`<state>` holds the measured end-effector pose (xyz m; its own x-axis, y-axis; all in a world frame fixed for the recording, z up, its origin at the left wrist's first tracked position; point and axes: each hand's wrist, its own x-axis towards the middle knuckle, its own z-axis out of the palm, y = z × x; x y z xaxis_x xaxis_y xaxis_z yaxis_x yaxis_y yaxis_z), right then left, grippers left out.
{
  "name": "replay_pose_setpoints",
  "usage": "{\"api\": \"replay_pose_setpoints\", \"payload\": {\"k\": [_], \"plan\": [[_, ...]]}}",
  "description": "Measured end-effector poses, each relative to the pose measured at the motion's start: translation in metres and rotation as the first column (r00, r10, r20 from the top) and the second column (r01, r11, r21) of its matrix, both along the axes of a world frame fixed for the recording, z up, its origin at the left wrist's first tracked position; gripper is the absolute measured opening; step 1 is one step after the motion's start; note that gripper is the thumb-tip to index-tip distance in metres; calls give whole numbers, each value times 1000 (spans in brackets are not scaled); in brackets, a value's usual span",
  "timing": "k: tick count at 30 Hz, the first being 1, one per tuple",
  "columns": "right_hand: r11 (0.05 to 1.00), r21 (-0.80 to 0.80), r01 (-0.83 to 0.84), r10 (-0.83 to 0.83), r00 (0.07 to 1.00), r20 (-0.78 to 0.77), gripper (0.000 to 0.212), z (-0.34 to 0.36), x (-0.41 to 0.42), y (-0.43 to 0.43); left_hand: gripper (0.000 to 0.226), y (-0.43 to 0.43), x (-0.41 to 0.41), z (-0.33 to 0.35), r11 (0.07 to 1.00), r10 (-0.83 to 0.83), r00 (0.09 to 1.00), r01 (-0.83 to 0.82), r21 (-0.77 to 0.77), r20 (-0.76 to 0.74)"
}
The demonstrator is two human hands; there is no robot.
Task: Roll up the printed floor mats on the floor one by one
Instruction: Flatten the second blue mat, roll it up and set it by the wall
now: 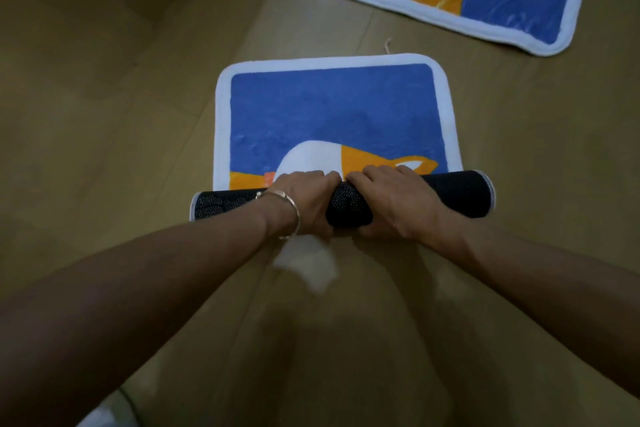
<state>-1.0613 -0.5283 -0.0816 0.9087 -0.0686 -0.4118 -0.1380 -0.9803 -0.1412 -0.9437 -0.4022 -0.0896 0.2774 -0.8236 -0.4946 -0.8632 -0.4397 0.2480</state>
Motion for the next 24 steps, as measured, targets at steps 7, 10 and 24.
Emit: {"api": "replay_pose_setpoints", "payload": {"k": [7,10,24], "plan": [[999,-31,-29,28,999,-14,50,-5,9,-3,79,9,-12,2,994,-92,966,101,-28,241],[989,132,63,-29,970,-243,54,3,27,-17,70,4,-9,1,998,-49,972,56,-23,230],[980,167,109,-60,960,-273,61,7,30,-9,77,10,-17,1,997,-63,958,71,-17,280]]}}
